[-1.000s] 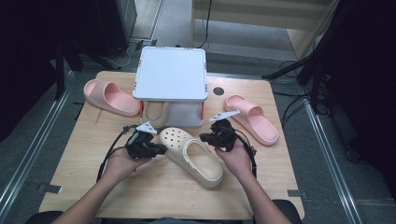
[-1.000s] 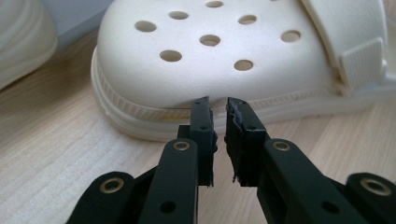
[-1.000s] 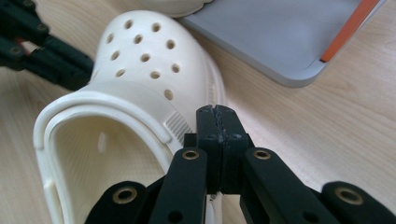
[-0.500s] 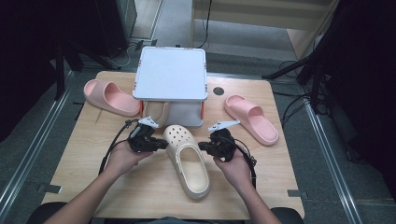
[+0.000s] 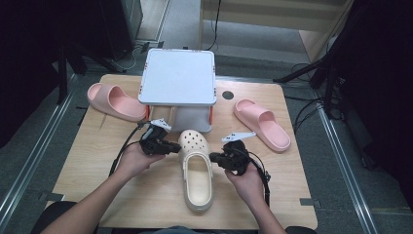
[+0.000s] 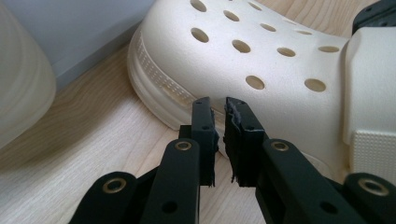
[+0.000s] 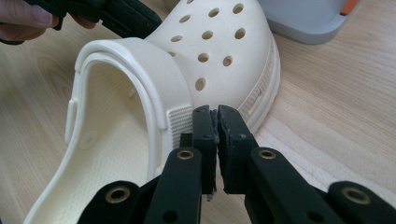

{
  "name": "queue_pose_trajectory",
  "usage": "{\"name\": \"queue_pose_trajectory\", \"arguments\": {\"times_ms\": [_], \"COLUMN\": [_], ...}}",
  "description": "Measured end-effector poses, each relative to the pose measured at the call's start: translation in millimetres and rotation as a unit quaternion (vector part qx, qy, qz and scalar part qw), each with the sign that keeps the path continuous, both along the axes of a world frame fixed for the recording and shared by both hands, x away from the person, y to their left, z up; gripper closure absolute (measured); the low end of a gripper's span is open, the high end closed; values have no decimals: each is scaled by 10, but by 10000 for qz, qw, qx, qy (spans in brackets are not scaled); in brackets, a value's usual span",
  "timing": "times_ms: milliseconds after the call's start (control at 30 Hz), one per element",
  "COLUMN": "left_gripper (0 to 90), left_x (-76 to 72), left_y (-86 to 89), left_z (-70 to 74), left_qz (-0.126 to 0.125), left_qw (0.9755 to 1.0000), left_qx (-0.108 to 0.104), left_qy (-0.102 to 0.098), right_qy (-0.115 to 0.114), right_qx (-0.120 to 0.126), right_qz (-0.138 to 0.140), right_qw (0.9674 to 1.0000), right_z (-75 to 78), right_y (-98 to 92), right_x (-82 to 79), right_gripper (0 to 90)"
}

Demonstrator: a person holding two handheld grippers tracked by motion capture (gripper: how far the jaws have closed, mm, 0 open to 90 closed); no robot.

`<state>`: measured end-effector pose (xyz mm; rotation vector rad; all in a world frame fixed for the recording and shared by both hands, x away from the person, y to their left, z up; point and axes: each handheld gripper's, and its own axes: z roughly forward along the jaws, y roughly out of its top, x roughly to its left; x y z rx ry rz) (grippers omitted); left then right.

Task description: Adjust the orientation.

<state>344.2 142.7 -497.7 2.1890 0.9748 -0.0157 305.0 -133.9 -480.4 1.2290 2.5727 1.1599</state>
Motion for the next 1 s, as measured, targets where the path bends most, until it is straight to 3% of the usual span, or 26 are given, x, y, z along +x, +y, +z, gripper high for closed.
{"name": "queue_pose_trajectory", "arguments": {"times_ms": [233, 367, 467, 633, 733, 1000], "left_gripper": [775, 698, 679, 626, 596, 572], "left_x": [26, 46, 34, -22, -40, -28], "left_y": [-26, 10, 29, 92, 174, 360], "left_z": [15, 78, 179, 409, 557, 885], "left_qz": [-50, 6, 56, -23, 5, 108], "left_qw": [10000, 9999, 9997, 9996, 9992, 9982], "left_qx": [85, -100, -232, -178, -299, -364], "left_qy": [-5, 81, 28, -207, -262, -458], "right_qy": [-8, -88, -171, -327, -424, -313], "right_qx": [-117, -12, 91, 298, 289, 425], "right_qz": [-33, -47, -127, -200, -178, -332], "right_qw": [9999, 9999, 9997, 9988, 9985, 9981], "right_z": [-19, 21, 89, 205, 264, 288], "right_y": [20, -35, -95, -162, -166, -137], "right_x": [-30, -20, -54, -149, -238, -417], "right_gripper": [842, 816, 793, 723, 703, 689]}}
